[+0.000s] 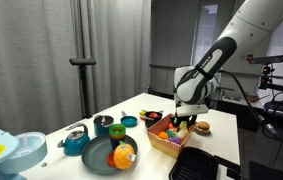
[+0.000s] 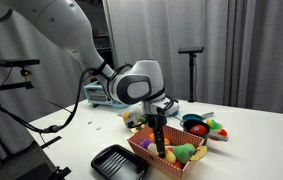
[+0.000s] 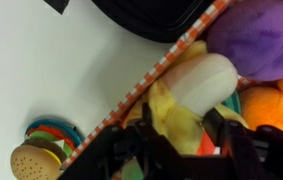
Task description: Remove the banana toy from the basket and place it on the black tray
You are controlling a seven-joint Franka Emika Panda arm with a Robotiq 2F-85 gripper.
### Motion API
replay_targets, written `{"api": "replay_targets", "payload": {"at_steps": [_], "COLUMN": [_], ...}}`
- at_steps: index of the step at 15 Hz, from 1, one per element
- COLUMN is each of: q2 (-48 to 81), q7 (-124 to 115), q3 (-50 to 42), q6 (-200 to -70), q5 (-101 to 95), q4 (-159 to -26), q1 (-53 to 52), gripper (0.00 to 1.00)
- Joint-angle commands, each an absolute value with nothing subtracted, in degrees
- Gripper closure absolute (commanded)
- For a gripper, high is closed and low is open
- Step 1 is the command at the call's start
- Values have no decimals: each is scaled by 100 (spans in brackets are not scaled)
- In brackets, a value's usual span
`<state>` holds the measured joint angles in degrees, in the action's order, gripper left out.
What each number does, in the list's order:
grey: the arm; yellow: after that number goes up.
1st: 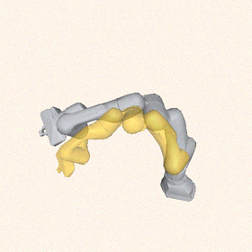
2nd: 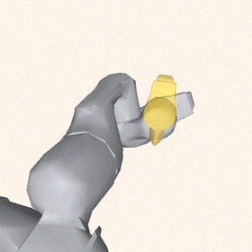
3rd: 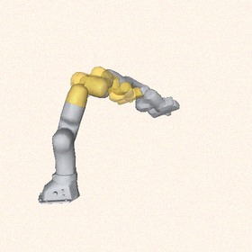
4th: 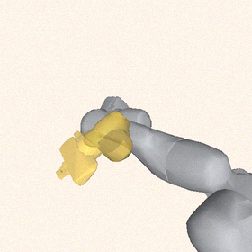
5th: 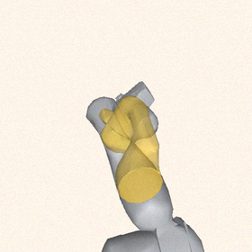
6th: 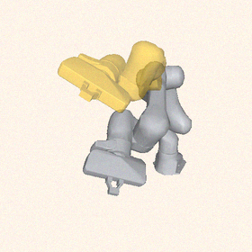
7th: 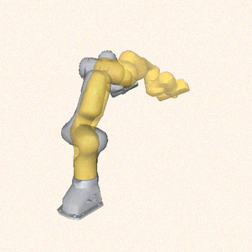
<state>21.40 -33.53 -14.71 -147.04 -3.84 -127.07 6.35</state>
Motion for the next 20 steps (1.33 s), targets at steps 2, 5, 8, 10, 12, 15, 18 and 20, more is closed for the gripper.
{"api": "replay_targets", "payload": {"at_steps": [2, 5, 8, 10, 12, 15, 18, 20], "q2": [2076, 1696, 1067, 573, 102, -468, -687, -715], "q7": [-3229, -2866, -2165, -1589, -1038, -204, 424, 827], "q3": [-1589, -1408, -1200, -1083, -954, -785, -594, -474], "q6": [-14786, -14678, -14601, -14550, -14350, -13925, -13643, -13482], "q5": [-443, -177, 72, 101, 164, 413, 585, 747], "q4": [-12767, -12854, -13075, -13264, -13425, -13616, -13735, -13791], "q1": [531, 642, 702, 702, 693, 630, 460, 313], "gripper": [84, 100, 98, 98, 98, 98, 98, 98]}}
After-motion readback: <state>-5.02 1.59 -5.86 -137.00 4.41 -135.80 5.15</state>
